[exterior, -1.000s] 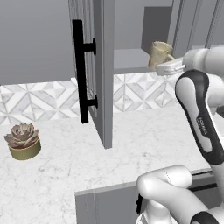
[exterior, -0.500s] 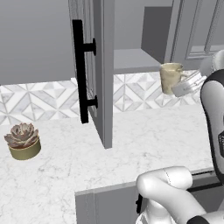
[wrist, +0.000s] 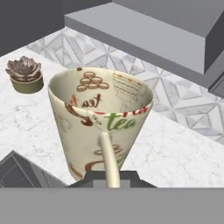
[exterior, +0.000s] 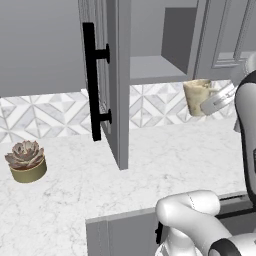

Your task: Gather all objects into one cabinet and sort the glasses and bowls to opposite sides.

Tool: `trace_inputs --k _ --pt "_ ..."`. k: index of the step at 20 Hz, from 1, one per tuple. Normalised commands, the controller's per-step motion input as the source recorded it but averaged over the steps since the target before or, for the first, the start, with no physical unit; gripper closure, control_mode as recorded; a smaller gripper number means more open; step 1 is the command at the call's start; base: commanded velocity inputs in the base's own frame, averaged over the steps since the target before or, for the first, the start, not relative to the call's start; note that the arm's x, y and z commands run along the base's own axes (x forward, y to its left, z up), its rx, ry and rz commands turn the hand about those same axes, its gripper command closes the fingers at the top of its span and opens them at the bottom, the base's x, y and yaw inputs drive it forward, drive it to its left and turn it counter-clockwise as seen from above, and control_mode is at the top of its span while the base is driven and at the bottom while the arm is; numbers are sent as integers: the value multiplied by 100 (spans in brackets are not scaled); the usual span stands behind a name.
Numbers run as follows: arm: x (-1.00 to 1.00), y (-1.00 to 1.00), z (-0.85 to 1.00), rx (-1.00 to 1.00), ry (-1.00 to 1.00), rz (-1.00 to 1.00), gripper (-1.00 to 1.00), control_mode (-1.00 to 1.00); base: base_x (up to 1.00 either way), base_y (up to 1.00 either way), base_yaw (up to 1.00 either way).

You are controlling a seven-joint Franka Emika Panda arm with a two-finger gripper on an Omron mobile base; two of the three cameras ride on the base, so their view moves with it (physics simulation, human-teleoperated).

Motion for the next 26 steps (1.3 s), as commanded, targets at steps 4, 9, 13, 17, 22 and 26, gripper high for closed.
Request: trace_inputs --k 4,9,13,17,22,26 --pt "0 0 0 0 0 0 100 -100 0 0 0" --pt "-49 -4 4 0 -16 0 100 100 -20 -4 0" --pt "0 0 0 0 0 0 100 100 -100 -33 -3" --pt "0 0 0 0 0 0 100 100 -100 -21 0" --pt "0 0 0 0 0 0 100 100 -100 -19 4" --pt "0 0 0 0 0 0 100 100 -81 -31 74"
